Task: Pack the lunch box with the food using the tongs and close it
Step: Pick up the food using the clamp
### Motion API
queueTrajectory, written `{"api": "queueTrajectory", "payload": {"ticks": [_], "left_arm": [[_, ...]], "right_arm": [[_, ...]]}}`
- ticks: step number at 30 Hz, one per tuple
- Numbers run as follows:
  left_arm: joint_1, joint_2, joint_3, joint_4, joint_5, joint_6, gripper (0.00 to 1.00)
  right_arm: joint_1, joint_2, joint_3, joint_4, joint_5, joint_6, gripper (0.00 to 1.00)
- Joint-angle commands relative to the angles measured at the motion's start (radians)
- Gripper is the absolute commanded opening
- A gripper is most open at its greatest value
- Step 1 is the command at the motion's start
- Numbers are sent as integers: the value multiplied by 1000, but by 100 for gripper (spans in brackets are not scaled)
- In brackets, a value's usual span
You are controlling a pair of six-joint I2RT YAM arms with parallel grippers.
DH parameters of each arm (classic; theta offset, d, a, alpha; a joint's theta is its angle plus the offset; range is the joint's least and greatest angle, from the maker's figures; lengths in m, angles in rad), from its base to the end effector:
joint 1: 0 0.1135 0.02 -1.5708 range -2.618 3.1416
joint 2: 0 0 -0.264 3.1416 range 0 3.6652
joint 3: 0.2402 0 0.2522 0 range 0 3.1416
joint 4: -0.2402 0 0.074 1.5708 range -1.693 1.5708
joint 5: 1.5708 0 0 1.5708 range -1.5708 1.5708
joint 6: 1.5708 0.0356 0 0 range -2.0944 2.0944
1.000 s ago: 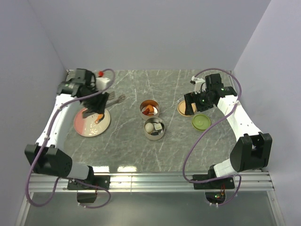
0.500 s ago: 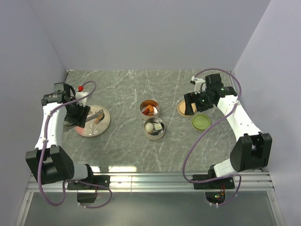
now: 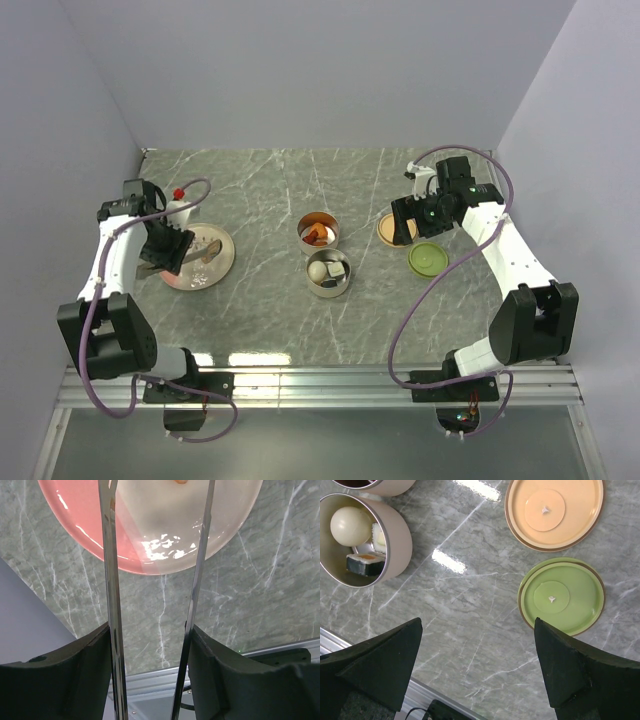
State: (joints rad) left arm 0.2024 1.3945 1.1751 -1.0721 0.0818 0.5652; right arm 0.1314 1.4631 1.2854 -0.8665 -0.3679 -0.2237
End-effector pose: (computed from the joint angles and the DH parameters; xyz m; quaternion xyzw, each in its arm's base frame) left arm 0.2514 0.0486 0.2734 0.1841 0.9722 0.0145 0.1441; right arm 0.2930 0.0516 0.2990 -0.2145 0.9259 0.1646 0.2638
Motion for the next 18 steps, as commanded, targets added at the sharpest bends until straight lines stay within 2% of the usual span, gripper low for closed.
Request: {"api": "queueTrajectory", "payload": {"ticks": [1, 12, 15, 18], "left_arm": [[-18, -5, -5, 24, -1, 19, 60], [-70, 4, -48, 49, -28, -1, 57], [-75, 9, -48, 47, -31, -2, 53], [-78, 9, -42, 44, -42, -1, 45]], "right_arm": [[8, 3, 40, 0, -3, 9, 100], [7, 5, 42, 0, -2, 7, 100], [7, 5, 40, 1, -2, 9, 100], [7, 3, 38, 3, -2, 9, 100]]}}
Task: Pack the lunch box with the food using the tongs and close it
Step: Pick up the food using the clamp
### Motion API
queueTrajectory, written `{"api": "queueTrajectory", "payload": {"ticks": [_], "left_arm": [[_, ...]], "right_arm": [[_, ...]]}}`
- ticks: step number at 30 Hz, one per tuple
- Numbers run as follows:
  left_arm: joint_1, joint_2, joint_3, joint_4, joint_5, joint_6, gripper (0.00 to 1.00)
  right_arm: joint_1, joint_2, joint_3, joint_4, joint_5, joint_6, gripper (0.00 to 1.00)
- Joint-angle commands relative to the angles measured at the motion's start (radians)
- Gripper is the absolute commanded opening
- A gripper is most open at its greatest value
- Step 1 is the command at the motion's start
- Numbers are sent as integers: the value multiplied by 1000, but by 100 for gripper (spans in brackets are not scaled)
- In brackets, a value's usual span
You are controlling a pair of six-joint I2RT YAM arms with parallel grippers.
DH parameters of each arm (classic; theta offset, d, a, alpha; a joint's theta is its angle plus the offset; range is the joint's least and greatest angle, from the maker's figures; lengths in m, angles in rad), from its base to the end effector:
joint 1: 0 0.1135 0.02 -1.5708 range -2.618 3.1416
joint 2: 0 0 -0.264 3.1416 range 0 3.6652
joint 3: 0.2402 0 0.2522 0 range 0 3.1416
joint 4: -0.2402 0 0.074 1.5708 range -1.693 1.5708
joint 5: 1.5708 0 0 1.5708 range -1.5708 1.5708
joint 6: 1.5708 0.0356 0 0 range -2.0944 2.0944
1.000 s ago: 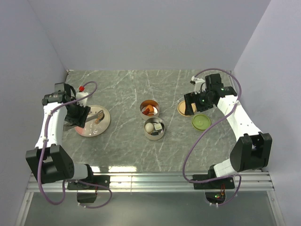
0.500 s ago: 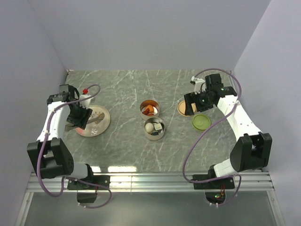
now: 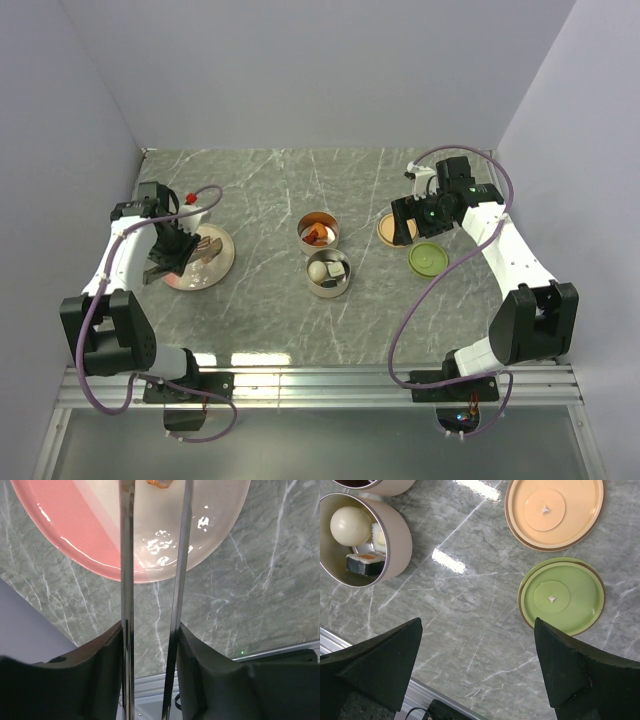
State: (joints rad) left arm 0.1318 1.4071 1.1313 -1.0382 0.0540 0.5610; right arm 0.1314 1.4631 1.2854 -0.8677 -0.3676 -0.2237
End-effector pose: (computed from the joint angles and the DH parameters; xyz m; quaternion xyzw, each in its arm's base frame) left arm 0.2549 0.0318 0.2590 0.2145 0.9679 0.0183 0.1295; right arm 0.2929 0.0516 0.2990 -0.2144 0.9261 0.1645 0.2632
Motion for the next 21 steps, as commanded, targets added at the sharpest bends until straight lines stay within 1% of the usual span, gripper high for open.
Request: {"api": "queueTrajectory", "payload": {"ticks": [1, 3, 12, 14, 18, 21], "left_arm": [[-9, -5, 4, 9, -16, 4, 43], [-11, -7, 12, 4, -17, 4, 38], [-11, -40, 48, -26, 7, -7, 33], [-11, -46, 50, -36, 9, -9, 32], [-12, -54, 50, -56, 32, 8, 36], [-12, -50, 45, -77, 41, 10, 36]], "right_arm": [[7, 3, 37, 4, -2, 9, 100], [7, 2, 34, 6, -2, 9, 100], [8, 2, 32, 7, -4, 9, 100], [7, 2, 34, 9, -4, 10, 100], [7, 3, 37, 6, -5, 11, 100], [7, 2, 37, 6, -4, 9, 100]]}}
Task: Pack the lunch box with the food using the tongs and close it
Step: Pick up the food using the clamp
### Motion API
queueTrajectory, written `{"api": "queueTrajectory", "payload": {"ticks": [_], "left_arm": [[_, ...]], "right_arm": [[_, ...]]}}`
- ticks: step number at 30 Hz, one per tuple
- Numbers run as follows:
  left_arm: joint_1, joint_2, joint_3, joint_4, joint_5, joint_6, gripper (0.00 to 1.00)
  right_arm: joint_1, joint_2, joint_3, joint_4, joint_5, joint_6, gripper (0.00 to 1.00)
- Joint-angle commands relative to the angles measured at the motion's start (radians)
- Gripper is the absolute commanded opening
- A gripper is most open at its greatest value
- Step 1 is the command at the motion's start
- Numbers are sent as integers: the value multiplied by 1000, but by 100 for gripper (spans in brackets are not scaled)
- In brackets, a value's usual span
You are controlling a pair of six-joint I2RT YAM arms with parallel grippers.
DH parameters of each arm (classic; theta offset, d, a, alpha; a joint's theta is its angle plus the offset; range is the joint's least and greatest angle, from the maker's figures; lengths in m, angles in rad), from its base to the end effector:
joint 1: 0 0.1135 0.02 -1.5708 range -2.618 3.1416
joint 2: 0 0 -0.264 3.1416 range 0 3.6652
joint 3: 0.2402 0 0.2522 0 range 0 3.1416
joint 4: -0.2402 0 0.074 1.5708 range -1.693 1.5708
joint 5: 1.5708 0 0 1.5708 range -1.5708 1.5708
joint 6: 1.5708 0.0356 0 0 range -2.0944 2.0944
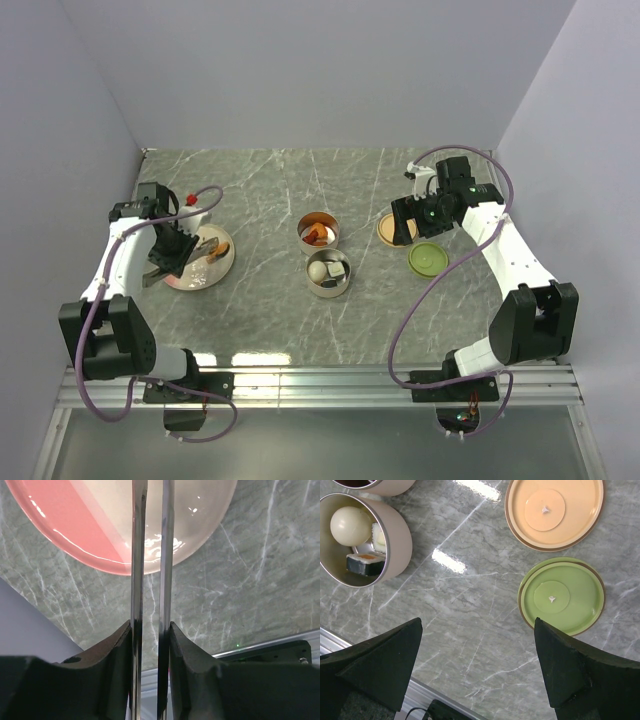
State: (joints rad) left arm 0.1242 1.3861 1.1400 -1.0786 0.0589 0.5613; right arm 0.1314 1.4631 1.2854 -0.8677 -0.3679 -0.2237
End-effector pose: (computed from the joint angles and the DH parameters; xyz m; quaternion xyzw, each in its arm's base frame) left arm 0.2487 0.0289 0.2653 0.2186 0.9676 0.0137 0.1254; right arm 0.2929 0.0516 0.2990 -0.2144 0.9261 0.1647 0.2632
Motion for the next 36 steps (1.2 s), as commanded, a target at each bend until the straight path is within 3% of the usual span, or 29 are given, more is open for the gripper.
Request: {"api": "queueTrajectory", "payload": {"ticks": [1, 5, 9, 14, 23, 36], "left_arm": [[-3, -29, 35, -43, 45, 11, 36], [-5, -24, 29, -61, 64, 8, 36], [-5, -21, 15, -66, 81, 2, 48], [-5, -16, 23, -76, 117, -11, 55], [-27, 7, 27, -54, 114, -35, 53], [-115, 1, -23, 16, -27, -127, 48]], "right_arm": [[7, 0, 37, 7, -3, 9, 100], [8, 2, 35, 7, -3, 9, 100], [8, 2, 35, 7, -5, 9, 100], [8, 0, 34, 7, -5, 9, 100], [7, 2, 34, 7, -3, 11, 100], [7, -1, 28, 12, 1, 9, 100]]}}
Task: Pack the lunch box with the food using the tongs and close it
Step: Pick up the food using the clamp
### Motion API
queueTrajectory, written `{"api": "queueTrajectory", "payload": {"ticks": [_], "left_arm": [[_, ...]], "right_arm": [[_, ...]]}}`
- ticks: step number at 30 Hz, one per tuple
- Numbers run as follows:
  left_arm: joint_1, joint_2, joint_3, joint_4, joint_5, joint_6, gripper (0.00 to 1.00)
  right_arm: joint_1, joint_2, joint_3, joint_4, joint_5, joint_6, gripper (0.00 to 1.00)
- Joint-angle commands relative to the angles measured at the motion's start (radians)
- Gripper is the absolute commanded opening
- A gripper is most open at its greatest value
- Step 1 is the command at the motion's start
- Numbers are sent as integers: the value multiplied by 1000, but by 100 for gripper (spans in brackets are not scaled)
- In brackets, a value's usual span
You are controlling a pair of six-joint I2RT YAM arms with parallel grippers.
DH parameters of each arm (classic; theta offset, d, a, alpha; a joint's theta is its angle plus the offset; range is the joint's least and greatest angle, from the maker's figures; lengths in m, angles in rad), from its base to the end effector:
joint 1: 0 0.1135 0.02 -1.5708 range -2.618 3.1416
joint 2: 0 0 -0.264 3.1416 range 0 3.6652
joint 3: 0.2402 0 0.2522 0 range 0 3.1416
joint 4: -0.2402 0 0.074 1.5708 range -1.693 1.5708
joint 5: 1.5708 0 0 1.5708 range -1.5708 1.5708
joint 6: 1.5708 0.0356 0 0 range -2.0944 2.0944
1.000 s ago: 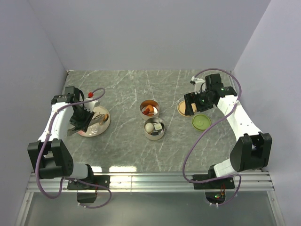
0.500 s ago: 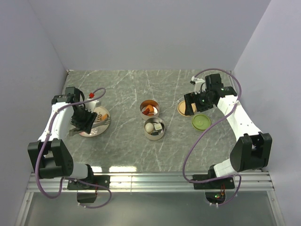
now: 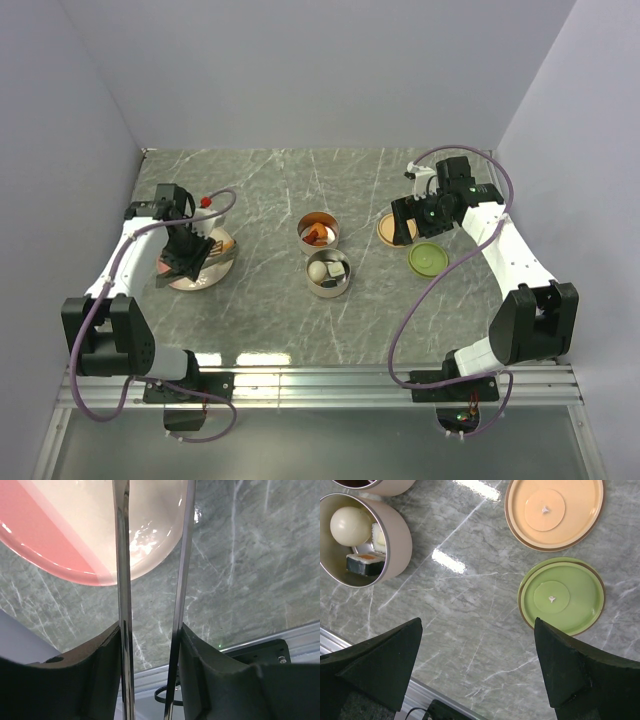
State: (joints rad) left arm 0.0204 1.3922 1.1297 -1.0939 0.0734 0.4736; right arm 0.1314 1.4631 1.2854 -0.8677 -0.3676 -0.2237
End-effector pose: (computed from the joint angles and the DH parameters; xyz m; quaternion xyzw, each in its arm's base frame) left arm 0.2485 0.0025 0.2607 0.2271 0.9673 -0.0092 0.1126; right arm 0.2929 0.0516 0.2990 -0.2144 0.9261 0.1645 0.2632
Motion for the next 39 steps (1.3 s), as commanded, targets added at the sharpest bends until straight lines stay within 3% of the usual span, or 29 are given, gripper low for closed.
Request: {"api": "queueTrajectory", "payload": {"ticks": [1, 18, 30, 39], "left_arm": [[-14, -4, -15, 32, -44, -43, 48], [-39, -16, 2, 25, -41, -55, 37], [-48, 2, 10, 15, -35, -70, 48], [-82, 21, 4, 35, -66, -115, 47]], "right_arm": [[7, -3, 28, 12, 1, 9, 100], [8, 2, 31, 12, 4, 9, 100], [8, 0, 32, 12, 1, 9, 100], [7, -1, 26, 15, 4, 9, 100]]}}
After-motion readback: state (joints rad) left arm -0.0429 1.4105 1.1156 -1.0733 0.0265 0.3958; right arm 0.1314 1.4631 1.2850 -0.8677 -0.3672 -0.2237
